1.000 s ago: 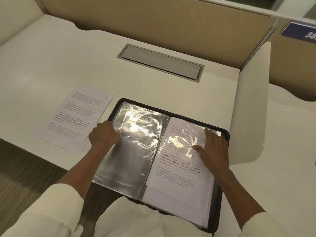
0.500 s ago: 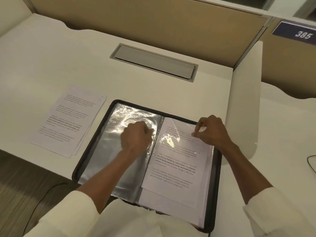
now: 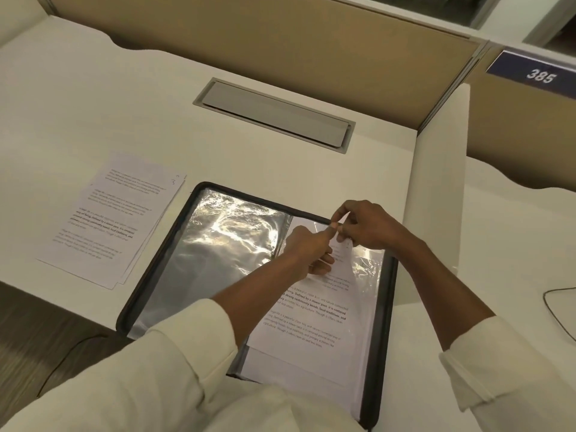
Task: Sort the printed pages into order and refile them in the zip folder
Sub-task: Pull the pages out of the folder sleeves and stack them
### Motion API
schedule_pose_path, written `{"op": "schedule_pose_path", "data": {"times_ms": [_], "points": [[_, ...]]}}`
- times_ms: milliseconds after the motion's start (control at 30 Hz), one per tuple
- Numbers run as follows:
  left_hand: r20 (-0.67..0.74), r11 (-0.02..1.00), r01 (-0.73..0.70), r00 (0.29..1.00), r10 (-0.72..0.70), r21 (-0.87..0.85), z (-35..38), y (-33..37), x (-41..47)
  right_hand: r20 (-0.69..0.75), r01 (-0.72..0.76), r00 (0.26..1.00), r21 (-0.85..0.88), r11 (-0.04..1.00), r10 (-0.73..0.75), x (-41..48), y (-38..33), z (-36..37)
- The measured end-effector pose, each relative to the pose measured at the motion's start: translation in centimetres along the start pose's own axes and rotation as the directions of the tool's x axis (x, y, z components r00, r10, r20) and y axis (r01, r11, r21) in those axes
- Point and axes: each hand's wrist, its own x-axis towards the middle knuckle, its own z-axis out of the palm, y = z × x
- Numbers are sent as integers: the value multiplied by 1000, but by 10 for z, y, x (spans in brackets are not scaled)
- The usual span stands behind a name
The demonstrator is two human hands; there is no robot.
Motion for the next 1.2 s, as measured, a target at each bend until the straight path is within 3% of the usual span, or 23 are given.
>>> {"op": "schedule_pose_path", "data": {"times_ms": [267, 367, 533, 900, 967, 1067, 1133, 1200], "points": [[98, 998, 54, 994, -50, -36, 2, 4, 2, 61, -45, 997, 100, 994, 39, -5, 4, -3], [60, 999, 35, 998, -34, -14, 2, 3, 3, 30, -55, 998, 95, 994, 53, -5, 7, -3], [-48, 1000, -18, 999, 18, -4, 10, 0, -2, -52, -80, 996, -69, 994, 76, 6, 11, -2], [-168, 976, -198, 963, 211, 93, 19, -10, -10, 39, -172, 978, -388, 905, 203, 32, 5, -3], [-196, 911, -273, 919, 341, 308, 17, -20, -7, 24, -171, 980, -417, 893, 199, 34, 7, -7], [-166, 666, -332, 806, 568, 668, 10, -41, -4, 17, -177, 979, -432, 884, 204, 41, 12, -16], [-104, 495, -351, 725, 681, 795, 4, -57, -3, 14, -176, 980, -418, 891, 200, 46, 16, -22], [-40, 389, -348, 699, 714, 853, 1, -74, -2, 8, -175, 981, -401, 899, 195, 51, 18, -27]]}}
